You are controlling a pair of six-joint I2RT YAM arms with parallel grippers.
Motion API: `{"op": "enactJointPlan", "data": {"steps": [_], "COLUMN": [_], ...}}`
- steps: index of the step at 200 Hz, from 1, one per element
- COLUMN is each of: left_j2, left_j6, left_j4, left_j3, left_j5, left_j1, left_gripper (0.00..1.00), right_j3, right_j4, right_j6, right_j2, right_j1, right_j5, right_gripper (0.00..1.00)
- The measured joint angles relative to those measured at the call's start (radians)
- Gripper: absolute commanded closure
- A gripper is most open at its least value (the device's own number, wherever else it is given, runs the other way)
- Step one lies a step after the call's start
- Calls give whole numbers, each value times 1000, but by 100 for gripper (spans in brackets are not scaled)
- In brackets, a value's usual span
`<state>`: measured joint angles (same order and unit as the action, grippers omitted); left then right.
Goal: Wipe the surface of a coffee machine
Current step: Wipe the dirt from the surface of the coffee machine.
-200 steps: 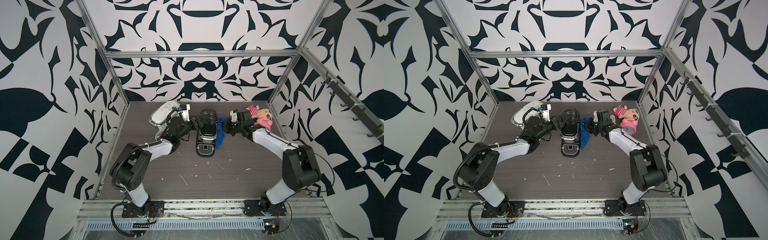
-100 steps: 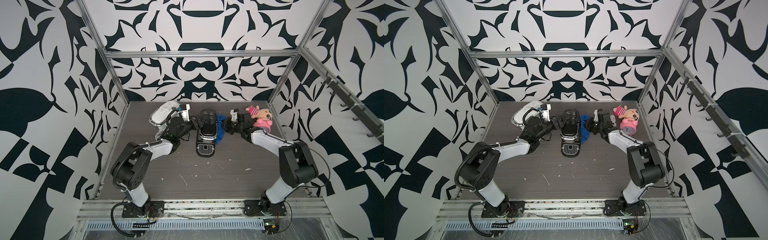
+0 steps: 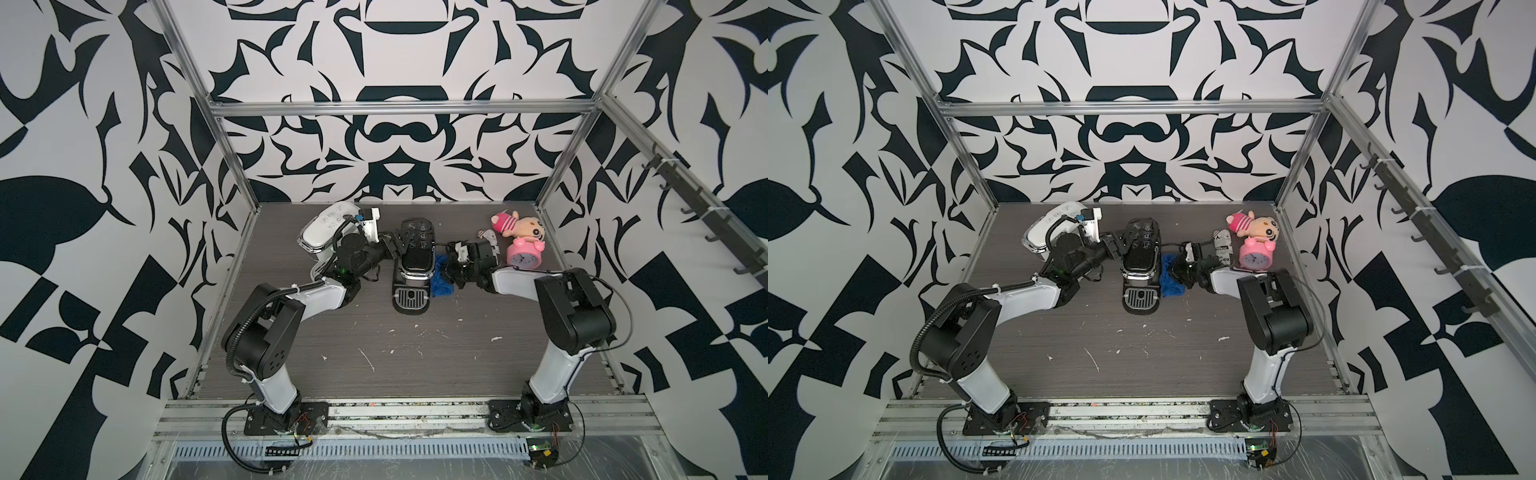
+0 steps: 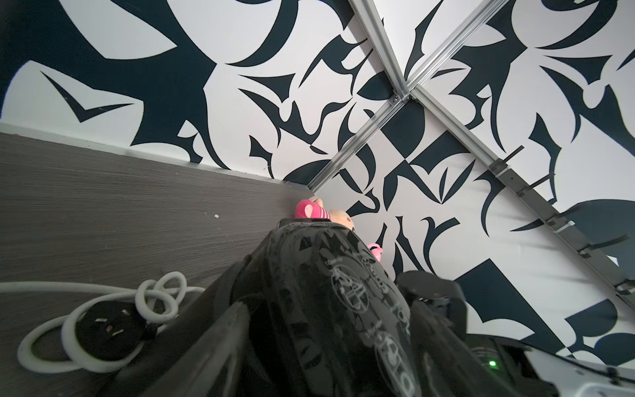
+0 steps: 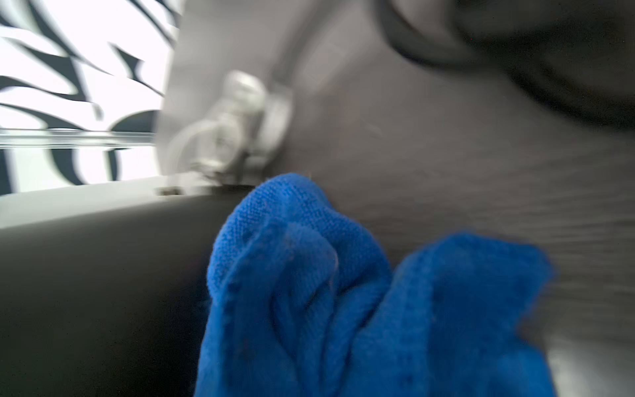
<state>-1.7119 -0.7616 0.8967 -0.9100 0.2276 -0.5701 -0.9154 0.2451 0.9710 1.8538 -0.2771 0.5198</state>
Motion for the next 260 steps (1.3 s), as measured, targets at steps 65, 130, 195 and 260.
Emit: {"op": "enactJointPlan", "data": {"steps": [65,130,195,260], "left_j2": [-11,-24,-29,-30], "left_j6": [-19,-39,-51,-60], "left_j4": [25,51,60,61], "left_j3": [-1,0,-2,-2], "left_j5": [-2,-7,-13,-23], "left_j1": [1,2,2,-3], "left_gripper": [25,25,26,26], "right_j3": [0,4,64,-15], "right_j4": [-86,-61,-27,-230], "right_j6": [19,19,8,-52], "right_j2": [-108,-235,-49,-345], "right_j1": [9,0,10,5], "right_j5": [34,25,64,40], "right_gripper": [100,100,100,100]}}
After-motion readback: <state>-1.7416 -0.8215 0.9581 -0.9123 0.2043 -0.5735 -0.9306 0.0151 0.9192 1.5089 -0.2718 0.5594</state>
